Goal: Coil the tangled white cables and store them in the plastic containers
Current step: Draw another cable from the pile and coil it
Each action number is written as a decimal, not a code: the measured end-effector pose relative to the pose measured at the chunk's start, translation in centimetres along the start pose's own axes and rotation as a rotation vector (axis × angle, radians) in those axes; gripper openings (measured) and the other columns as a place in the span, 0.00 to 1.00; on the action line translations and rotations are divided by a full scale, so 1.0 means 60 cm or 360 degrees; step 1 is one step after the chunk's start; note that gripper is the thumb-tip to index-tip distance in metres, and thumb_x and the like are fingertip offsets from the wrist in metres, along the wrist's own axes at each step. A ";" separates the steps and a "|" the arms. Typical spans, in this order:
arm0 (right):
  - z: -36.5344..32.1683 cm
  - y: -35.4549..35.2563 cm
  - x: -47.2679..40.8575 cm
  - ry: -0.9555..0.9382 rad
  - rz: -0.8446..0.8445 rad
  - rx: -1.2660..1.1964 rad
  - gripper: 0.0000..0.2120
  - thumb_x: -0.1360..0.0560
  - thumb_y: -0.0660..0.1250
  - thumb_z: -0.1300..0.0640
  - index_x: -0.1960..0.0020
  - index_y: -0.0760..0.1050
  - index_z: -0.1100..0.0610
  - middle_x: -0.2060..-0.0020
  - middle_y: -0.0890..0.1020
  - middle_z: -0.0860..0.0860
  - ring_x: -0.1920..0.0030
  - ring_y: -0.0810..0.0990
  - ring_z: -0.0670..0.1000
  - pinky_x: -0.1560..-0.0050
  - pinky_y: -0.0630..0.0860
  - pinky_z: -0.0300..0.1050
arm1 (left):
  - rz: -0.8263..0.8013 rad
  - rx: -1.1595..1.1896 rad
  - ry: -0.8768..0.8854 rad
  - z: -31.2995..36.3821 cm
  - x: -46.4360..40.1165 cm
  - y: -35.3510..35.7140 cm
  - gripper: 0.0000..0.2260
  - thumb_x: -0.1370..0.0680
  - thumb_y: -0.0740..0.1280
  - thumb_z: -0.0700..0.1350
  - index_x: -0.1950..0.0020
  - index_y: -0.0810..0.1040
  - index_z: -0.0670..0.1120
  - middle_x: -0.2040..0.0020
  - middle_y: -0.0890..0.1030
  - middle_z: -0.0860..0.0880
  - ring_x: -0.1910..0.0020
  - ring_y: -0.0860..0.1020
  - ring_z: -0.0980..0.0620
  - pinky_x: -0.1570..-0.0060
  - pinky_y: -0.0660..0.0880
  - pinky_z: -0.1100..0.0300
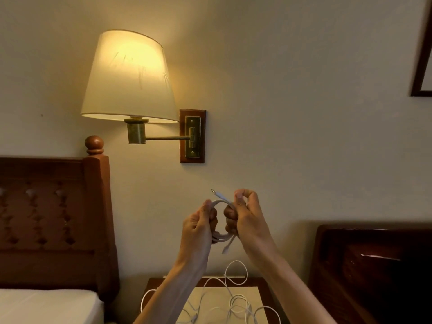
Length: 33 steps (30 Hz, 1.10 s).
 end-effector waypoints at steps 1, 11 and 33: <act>-0.002 0.005 0.001 -0.0093 0.0001 -0.0008 0.06 0.17 0.52 0.52 0.44 0.66 0.52 0.65 0.72 0.51 0.67 0.70 0.45 0.66 0.71 0.38 | 0.0063 -0.0019 0.0047 0.004 -0.001 -0.003 0.17 0.19 0.59 0.52 0.65 0.73 0.48 0.72 0.66 0.51 0.72 0.66 0.54 0.70 0.69 0.58; -0.029 -0.011 0.037 -0.1000 0.0522 0.0770 0.08 0.21 0.62 0.51 0.50 0.78 0.52 0.42 0.77 0.46 0.42 0.76 0.44 0.47 0.75 0.32 | 0.0247 -0.0258 0.0281 0.023 -0.005 -0.033 0.18 0.20 0.57 0.54 0.64 0.74 0.45 0.73 0.65 0.53 0.72 0.63 0.56 0.68 0.64 0.60; -0.001 -0.026 -0.014 -0.0141 -0.0270 0.0649 0.10 0.20 0.63 0.60 0.53 0.83 0.53 0.64 0.81 0.45 0.62 0.76 0.38 0.58 0.73 0.32 | -0.0167 -0.0271 0.0580 0.041 -0.003 -0.035 0.18 0.19 0.56 0.51 0.65 0.69 0.41 0.72 0.64 0.54 0.72 0.61 0.56 0.70 0.61 0.63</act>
Point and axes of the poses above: each hand's wrist, its own x-axis away from the middle knuckle, its own y-axis out of the palm, z = x × y, the point moved 8 cm from there along -x, towards the middle knuckle
